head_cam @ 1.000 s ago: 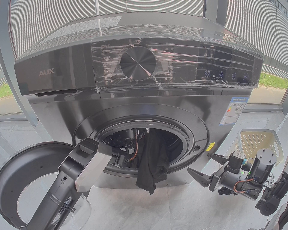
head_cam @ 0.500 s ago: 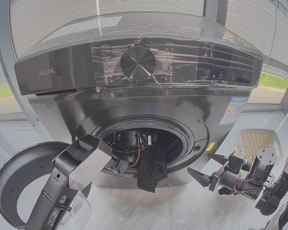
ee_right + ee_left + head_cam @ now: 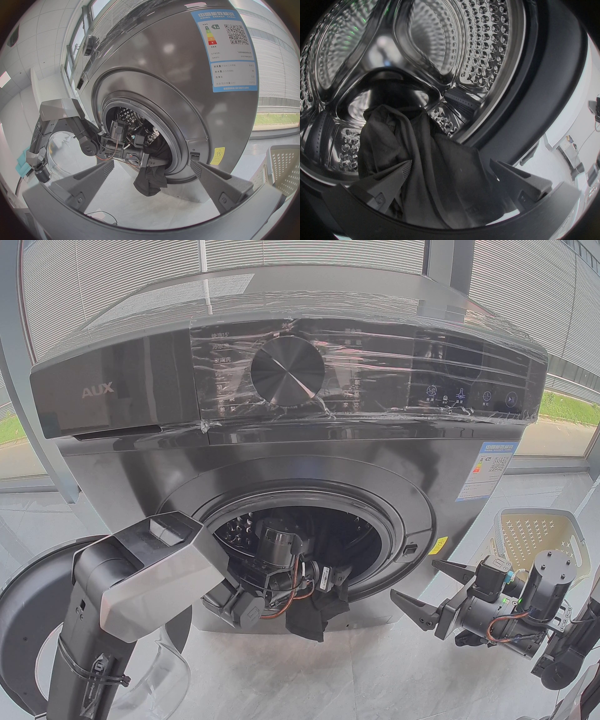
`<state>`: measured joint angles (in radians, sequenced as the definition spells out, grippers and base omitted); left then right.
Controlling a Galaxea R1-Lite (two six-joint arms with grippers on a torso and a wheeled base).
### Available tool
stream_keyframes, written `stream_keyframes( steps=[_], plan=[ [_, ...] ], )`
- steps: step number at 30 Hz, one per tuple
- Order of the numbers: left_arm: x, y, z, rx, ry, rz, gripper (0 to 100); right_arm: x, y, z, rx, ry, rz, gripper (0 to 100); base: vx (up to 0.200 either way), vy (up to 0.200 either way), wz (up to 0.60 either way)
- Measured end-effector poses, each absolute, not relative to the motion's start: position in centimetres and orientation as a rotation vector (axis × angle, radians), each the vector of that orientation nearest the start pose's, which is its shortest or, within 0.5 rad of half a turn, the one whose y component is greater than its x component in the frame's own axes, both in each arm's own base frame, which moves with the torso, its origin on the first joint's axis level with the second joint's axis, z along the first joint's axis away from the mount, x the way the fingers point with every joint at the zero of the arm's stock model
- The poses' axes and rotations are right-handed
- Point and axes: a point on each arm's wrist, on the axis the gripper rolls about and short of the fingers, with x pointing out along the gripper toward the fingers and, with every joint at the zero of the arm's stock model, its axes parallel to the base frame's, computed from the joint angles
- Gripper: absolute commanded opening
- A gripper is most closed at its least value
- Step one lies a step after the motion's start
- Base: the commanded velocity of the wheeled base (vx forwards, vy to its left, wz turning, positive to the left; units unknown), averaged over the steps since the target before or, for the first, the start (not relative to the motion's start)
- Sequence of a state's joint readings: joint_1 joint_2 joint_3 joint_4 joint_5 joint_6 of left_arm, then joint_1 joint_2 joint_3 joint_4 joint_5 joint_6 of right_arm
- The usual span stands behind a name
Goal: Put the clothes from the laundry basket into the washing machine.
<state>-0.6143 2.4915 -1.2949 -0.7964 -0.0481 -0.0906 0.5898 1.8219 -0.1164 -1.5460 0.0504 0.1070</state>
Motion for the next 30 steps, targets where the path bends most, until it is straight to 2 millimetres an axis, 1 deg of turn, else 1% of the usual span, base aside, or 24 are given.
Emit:
stream_keyframes(
  steps=[3,7,8,14,19,23,29,30],
  plan=[
    [37.6,-27.1,0.4,0.040,0.437,-0.644,100,18.8,12.7,9.1,0.060,0.191,0.629,100,0.000,0.000,0.00],
    [37.7,-27.0,-0.2,0.045,0.441,-0.640,100,18.8,12.8,9.1,0.060,0.191,0.631,100,0.000,0.000,0.00],
    [37.8,-27.0,-0.3,0.047,0.442,-0.638,0,18.8,12.8,9.1,0.060,0.191,0.631,100,0.000,0.000,0.00],
    [38.5,-26.5,-1.0,0.046,0.433,-0.615,0,18.8,12.8,9.1,0.060,0.191,0.632,100,0.000,0.000,0.00],
    [39.2,-26.3,-1.1,0.036,0.399,-0.596,0,18.8,12.8,9.1,0.060,0.191,0.632,100,0.000,0.000,0.00],
    [40.3,-26.4,-0.3,0.020,0.330,-0.556,0,18.8,12.8,9.1,0.060,0.190,0.633,100,0.000,0.000,0.00],
    [42.9,-26.4,1.7,-0.017,0.195,-0.459,0,18.8,12.8,9.1,0.060,0.190,0.633,100,0.000,0.000,0.00],
    [43.6,-26.3,2.2,-0.028,0.163,-0.435,0,18.8,12.8,9.1,0.060,0.189,0.633,100,0.000,0.000,0.00]
  ],
)
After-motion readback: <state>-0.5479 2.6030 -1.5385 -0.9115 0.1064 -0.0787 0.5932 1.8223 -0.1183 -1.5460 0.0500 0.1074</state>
